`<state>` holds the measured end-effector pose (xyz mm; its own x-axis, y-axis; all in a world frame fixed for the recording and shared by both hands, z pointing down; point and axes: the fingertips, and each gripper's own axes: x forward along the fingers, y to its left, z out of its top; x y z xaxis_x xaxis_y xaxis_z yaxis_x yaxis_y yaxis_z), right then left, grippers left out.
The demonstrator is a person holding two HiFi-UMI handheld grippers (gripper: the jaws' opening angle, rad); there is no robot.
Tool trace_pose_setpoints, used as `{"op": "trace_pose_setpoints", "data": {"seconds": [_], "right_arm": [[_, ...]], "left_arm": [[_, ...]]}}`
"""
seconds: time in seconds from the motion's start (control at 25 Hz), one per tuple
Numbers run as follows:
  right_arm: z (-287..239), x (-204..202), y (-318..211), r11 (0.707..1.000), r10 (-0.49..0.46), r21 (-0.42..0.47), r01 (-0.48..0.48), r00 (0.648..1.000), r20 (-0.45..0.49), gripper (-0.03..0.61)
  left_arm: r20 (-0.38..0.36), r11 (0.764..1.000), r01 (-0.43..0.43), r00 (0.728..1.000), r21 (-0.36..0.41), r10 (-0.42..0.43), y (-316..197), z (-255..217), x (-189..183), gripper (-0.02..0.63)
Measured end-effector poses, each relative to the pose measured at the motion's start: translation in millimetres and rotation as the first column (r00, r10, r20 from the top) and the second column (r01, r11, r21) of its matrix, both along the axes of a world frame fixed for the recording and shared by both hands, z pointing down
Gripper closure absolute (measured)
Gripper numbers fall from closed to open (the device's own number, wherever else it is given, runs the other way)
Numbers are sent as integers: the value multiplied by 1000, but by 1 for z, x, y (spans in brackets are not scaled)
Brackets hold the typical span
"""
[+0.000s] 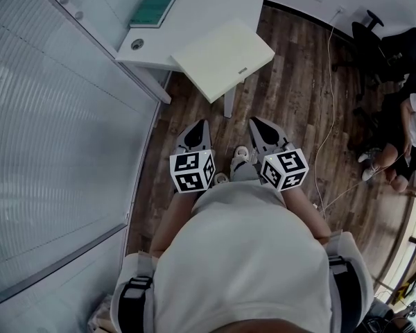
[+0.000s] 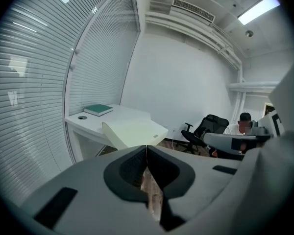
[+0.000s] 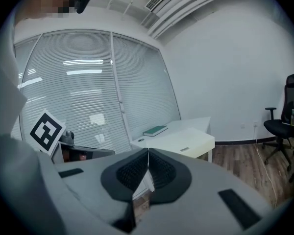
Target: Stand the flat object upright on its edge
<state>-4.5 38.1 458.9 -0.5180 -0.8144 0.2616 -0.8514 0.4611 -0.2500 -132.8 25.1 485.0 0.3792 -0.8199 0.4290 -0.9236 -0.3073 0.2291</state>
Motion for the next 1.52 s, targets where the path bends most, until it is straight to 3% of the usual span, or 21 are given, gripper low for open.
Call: {"op": "trace_pose_setpoints", "data": {"seconds": [0.64,0.92,1.52], "right_arm": [[-2,25,-109,998,-56,-3,57,998,42,558],[-5,30,-149,994,-110,-5,110,994,18,558],[12,69,-196,995,-98,-29,99,995,25,558]], "left_arm": [[2,999,49,999,-16,-49,-95,-4,25,592],[3,996,87,996,-26,-87,-126,-8,33,592],[-4,990,140,990,-27,-140,-170,-2,54,592]]}}
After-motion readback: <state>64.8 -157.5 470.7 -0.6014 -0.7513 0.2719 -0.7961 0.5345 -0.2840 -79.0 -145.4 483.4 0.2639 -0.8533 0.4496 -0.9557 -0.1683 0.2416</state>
